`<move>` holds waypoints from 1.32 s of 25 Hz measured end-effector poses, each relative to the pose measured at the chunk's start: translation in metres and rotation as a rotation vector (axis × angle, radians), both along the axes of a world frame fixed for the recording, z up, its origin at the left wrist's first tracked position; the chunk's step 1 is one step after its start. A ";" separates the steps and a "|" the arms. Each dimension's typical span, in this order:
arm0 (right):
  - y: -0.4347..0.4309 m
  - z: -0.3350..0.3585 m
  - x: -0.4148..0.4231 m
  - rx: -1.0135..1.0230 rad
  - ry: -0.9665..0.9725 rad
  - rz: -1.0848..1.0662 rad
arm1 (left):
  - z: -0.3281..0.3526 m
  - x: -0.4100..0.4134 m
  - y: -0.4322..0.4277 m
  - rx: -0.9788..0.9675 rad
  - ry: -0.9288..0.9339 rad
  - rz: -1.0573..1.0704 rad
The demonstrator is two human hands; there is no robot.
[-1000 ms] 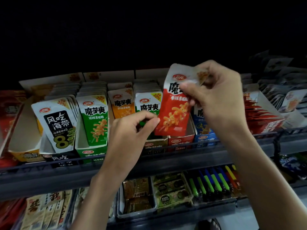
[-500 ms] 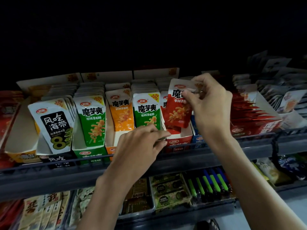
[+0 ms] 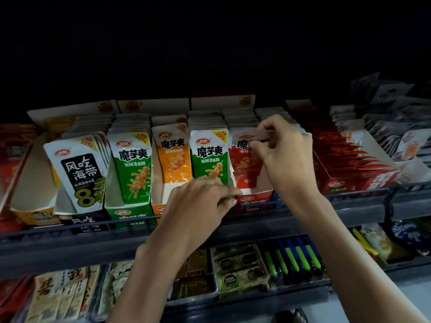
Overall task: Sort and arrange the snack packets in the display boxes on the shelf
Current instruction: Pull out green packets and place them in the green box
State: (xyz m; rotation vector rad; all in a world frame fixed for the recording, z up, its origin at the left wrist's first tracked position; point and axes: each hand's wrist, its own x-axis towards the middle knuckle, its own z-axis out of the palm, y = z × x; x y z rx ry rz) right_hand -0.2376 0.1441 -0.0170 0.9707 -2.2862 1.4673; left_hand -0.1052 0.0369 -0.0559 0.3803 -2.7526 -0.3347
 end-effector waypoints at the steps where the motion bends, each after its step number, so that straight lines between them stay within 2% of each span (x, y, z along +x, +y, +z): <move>1: 0.000 0.001 -0.001 -0.004 0.003 -0.001 | 0.000 0.000 0.000 -0.005 -0.001 -0.002; 4: 0.001 0.002 -0.002 0.002 -0.006 0.014 | -0.001 0.000 0.000 -0.006 0.005 -0.005; 7: -0.001 -0.004 -0.002 0.096 -0.026 -0.001 | -0.001 -0.001 0.000 0.025 0.004 0.000; 12: -0.011 -0.021 -0.005 0.262 0.113 -0.074 | -0.003 -0.001 0.000 0.034 0.037 -0.007; 18: -0.014 -0.028 0.000 0.289 0.250 -0.097 | -0.002 -0.002 -0.001 0.008 0.010 -0.006; 22: -0.012 -0.023 0.006 0.227 0.291 -0.051 | -0.002 -0.001 0.000 0.029 0.014 -0.011; 24: -0.011 -0.021 0.006 0.287 0.337 -0.014 | -0.001 -0.001 -0.001 0.041 0.026 -0.015; 28: -0.013 -0.028 0.000 0.621 0.292 0.012 | 0.000 0.000 0.000 0.017 0.013 -0.010; 33: -0.014 -0.031 -0.001 0.580 0.250 0.022 | 0.001 -0.001 0.000 0.014 -0.001 -0.006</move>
